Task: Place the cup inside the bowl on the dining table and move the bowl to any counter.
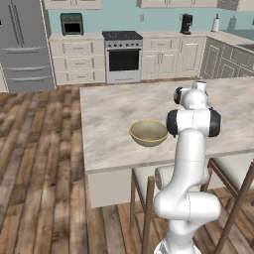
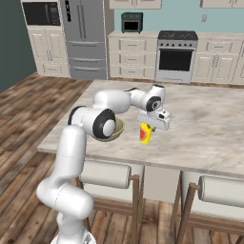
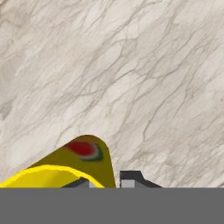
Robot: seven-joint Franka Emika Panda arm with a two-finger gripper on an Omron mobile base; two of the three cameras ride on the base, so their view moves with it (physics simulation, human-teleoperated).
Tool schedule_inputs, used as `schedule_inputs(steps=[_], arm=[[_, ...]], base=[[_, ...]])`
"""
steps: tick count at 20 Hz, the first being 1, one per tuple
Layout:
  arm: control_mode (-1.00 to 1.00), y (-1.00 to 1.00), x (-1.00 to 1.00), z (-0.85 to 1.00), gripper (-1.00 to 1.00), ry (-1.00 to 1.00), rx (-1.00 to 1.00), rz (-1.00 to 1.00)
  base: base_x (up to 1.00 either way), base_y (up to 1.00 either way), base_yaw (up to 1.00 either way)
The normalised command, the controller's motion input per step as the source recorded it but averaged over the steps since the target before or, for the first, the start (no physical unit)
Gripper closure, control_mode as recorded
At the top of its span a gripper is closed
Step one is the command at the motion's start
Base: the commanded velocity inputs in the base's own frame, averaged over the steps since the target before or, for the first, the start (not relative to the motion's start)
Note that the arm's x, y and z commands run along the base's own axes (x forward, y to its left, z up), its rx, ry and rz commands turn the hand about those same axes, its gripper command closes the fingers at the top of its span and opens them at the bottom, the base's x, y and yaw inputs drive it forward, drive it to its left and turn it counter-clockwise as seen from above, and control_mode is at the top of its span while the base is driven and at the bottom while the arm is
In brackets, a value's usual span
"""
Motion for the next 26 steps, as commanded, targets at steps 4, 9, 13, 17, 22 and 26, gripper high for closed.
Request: schedule_inputs(steps=[4, 9, 13, 17, 22, 26], arm=[[-1.00, 0.00, 0.00, 0.00, 1.00, 0.00, 0.00, 0.00], [-1.00, 0.00, -0.03, 0.08, 1.00, 0.00, 0.00, 0.00], [-1.00, 0.00, -0.11, 0.33, 1.00, -0.04, 0.00, 0.00], [-1.00, 0.00, -0.19, 0.40, 1.00, -0.07, 0.00, 0.01], [-1.00, 0.04, -0.18, 0.34, 1.00, -0.04, 0.00, 0.03], [-1.00, 0.22, -0.24, 0.28, 1.00, -0.02, 0.00, 0.03]], base=[[0.00, 0.00, 0.00], [0.00, 0.00, 0.00], [0.00, 0.00, 0.00], [0.00, 0.00, 0.00], [0.00, 0.00, 0.00], [0.00, 0.00, 0.00]])
